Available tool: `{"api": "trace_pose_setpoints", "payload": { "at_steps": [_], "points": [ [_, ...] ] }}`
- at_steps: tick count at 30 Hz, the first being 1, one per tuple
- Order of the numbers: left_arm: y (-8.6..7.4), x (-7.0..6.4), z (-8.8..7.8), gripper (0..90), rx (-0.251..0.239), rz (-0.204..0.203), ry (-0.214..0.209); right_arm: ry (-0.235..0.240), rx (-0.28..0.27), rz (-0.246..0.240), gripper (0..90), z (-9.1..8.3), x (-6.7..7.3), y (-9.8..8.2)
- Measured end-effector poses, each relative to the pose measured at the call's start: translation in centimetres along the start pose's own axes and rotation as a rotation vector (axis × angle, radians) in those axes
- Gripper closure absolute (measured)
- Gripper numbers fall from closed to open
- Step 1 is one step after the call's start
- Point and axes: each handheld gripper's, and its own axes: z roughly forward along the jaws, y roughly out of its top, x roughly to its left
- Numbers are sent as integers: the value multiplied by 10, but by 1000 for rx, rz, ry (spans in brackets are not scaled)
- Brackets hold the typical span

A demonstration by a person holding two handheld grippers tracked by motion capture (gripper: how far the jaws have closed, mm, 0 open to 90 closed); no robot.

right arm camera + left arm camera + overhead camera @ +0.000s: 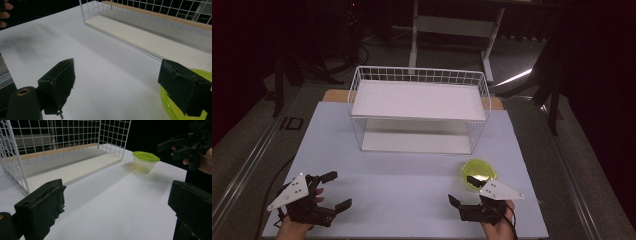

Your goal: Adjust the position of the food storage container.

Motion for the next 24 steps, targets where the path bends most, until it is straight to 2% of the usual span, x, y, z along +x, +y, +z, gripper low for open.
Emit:
{"api": "trace_pose_setpoints", "payload": {
  "at_steps": [4,5,6,8,12,16,19,20,22,24],
  "points": [
    [0,-1,-1,14,-6,0,1,10,-8,-24,144,0,3,1],
    [1,-2,-1,14,-10,0,-1,31,-18,-49,146,-1,5,3],
    [1,-2,-1,14,-10,0,-1,27,-19,-68,159,-2,8,4],
    [1,-3,-1,14,-10,1,-4,47,-48,-110,163,-3,12,7],
    [1,-4,0,14,-8,6,-8,51,-47,-123,156,-7,22,16],
    [1,-4,1,14,-11,7,-7,73,-75,-92,138,-13,28,27],
    [1,-4,0,14,-14,1,-7,87,-83,-92,130,-17,30,34],
    [1,-4,0,14,-14,3,-6,74,-85,-97,133,-17,30,35],
    [1,-4,0,14,-14,1,-6,90,-83,-86,136,-18,27,40],
    [0,-4,1,14,-13,0,-8,99,-112,-71,121,-19,24,45]
  ]
}}
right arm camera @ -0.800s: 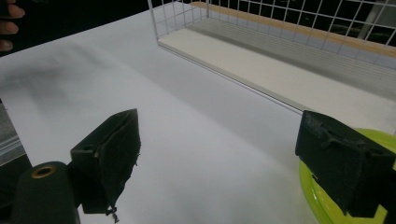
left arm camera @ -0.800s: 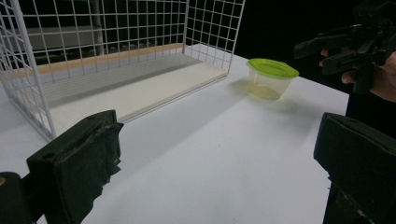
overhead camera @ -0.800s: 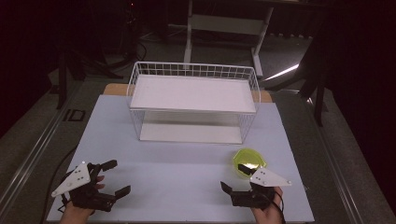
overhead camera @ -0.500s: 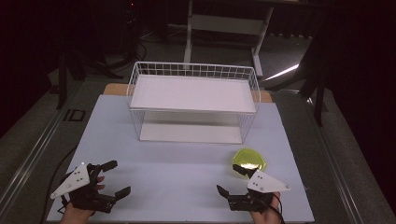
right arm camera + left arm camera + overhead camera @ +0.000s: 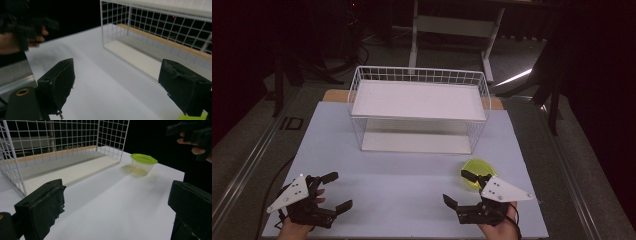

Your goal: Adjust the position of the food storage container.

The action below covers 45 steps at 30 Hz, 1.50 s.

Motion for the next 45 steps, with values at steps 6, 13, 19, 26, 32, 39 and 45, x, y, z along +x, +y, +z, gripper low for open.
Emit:
{"api": "trace_pose_setpoints", "payload": {
  "at_steps": [6,13,19,26,32,39,45],
  "points": [
    [0,0,2,14,2,-1,-5,-69,48,-6,139,4,-13,9],
    [0,-1,3,14,0,3,-12,-122,39,-14,185,3,-36,13],
    [-1,-1,4,14,3,4,-15,-182,43,6,240,0,-57,11],
    [-1,0,5,14,6,6,-21,-258,49,44,334,-8,-77,2],
    [-1,0,7,14,10,9,-25,-340,78,85,456,-16,-92,-9],
    [-1,0,7,14,11,7,-25,-402,124,100,553,-24,-105,-25],
    [-1,0,8,14,11,9,-25,-430,179,126,686,-30,-116,-44]
  ]
}}
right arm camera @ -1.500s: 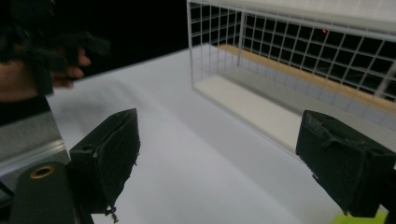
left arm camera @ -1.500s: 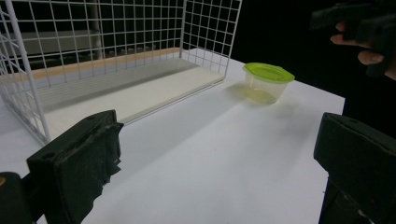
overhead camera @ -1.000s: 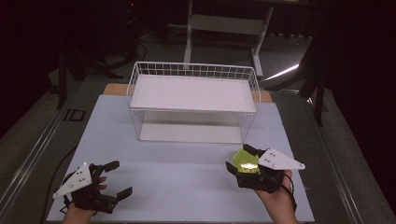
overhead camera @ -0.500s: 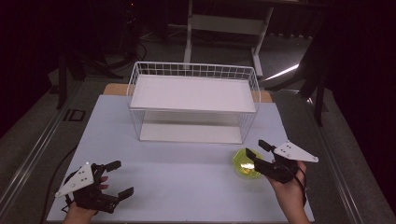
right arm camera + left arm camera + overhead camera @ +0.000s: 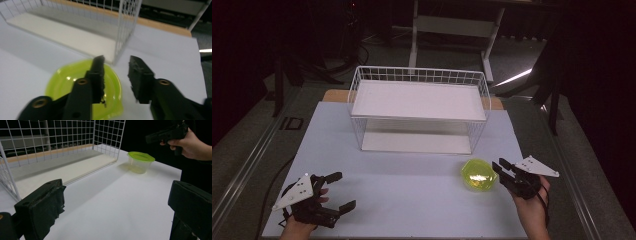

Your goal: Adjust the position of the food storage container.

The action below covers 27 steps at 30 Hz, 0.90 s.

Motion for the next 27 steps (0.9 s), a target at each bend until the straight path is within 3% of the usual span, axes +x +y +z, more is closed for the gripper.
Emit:
{"api": "trace_pose_setpoints", "payload": {
  "at_steps": [5,7,12,18,27],
  "points": [
    [0,0,1,14,5,2,-2,-29,72,3,873,2,-11,-16],
    [0,0,1,14,5,1,-3,-40,89,14,899,2,-15,-21],
    [0,0,1,14,7,6,-2,-48,116,53,900,4,-19,-32],
    [0,1,1,14,7,3,-1,-24,170,93,900,8,-19,-51],
    [0,0,1,14,8,4,-1,17,222,93,900,22,-8,-62]
  ]
}}
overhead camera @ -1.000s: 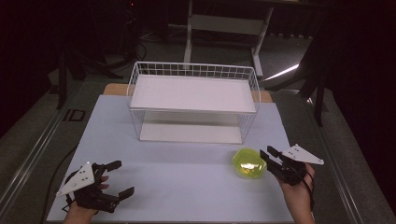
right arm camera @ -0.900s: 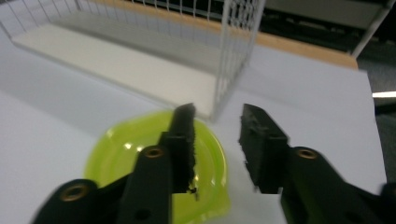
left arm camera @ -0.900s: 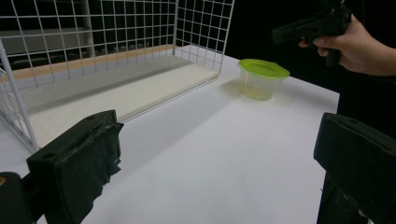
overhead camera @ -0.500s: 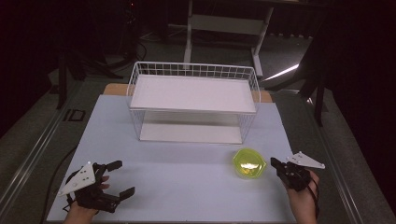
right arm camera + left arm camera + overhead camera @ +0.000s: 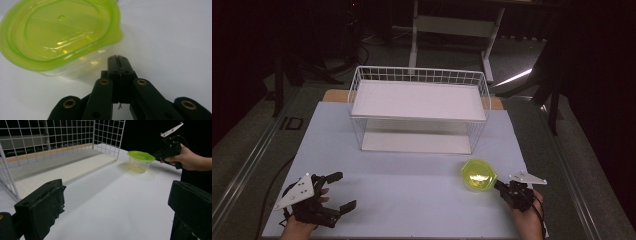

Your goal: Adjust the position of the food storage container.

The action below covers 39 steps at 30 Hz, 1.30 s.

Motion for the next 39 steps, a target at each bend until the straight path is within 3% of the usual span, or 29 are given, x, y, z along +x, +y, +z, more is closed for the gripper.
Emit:
{"api": "trace_pose_setpoints", "payload": {
  "at_steps": [12,14,19,23,27,39],
  "points": [
    [0,0,1,14,2,0,-1,83,31,-52,900,21,25,11],
    [0,-1,1,14,3,2,-1,108,33,-36,900,24,27,15],
    [0,-1,0,14,4,4,1,82,46,-46,900,33,30,20],
    [0,0,0,14,5,0,1,52,48,-5,900,39,21,24],
    [0,0,0,14,8,5,1,66,45,27,900,48,16,28],
    [0,-1,0,14,9,6,-1,139,50,-1,900,70,45,43]
  ]
}}
